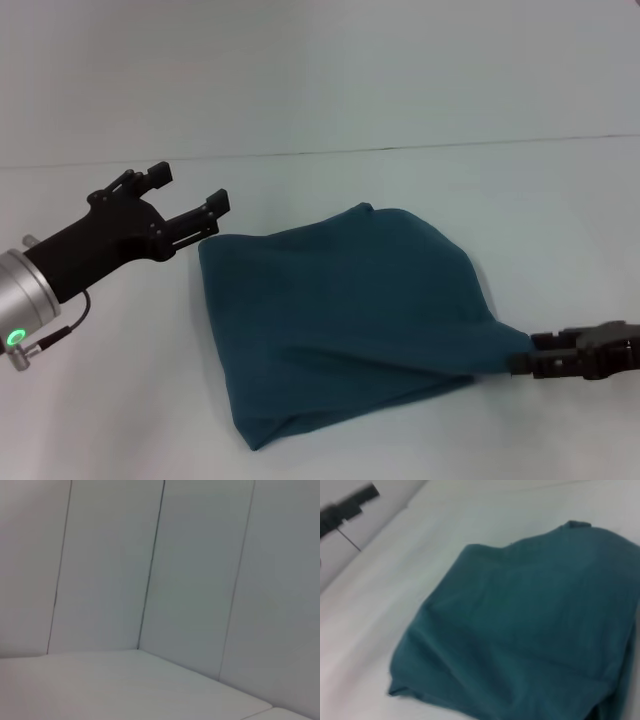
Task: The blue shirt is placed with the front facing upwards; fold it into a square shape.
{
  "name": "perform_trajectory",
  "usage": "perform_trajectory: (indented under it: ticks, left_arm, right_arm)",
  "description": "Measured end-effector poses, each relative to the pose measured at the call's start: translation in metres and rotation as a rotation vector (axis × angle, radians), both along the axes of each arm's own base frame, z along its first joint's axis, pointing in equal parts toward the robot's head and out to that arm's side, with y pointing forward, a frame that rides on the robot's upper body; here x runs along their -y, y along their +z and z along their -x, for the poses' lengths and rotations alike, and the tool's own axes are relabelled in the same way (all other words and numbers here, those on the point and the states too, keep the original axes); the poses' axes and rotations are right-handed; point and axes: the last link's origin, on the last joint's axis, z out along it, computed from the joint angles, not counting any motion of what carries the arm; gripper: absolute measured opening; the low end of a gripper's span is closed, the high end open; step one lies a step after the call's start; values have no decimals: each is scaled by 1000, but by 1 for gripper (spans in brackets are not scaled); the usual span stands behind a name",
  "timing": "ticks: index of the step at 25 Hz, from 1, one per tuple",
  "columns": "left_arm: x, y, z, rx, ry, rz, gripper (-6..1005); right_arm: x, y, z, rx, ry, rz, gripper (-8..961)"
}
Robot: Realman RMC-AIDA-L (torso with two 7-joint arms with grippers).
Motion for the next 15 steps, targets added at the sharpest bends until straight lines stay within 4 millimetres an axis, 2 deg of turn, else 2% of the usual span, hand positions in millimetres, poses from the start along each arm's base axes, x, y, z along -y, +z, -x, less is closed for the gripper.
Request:
perform_trajectory:
  ticks: [4, 9, 15]
  left_arm:
    - [3, 4, -1, 2, -30, 12, 936]
    - [9, -1, -4, -11, -70, 48, 934]
    - [10, -16, -14, -94, -132, 165, 933]
  right_arm:
    - [-1, 16, 3, 34, 32, -75, 769]
    - [2, 37, 6, 15, 94, -146, 766]
    - [5, 53, 14, 61, 300, -198, 762]
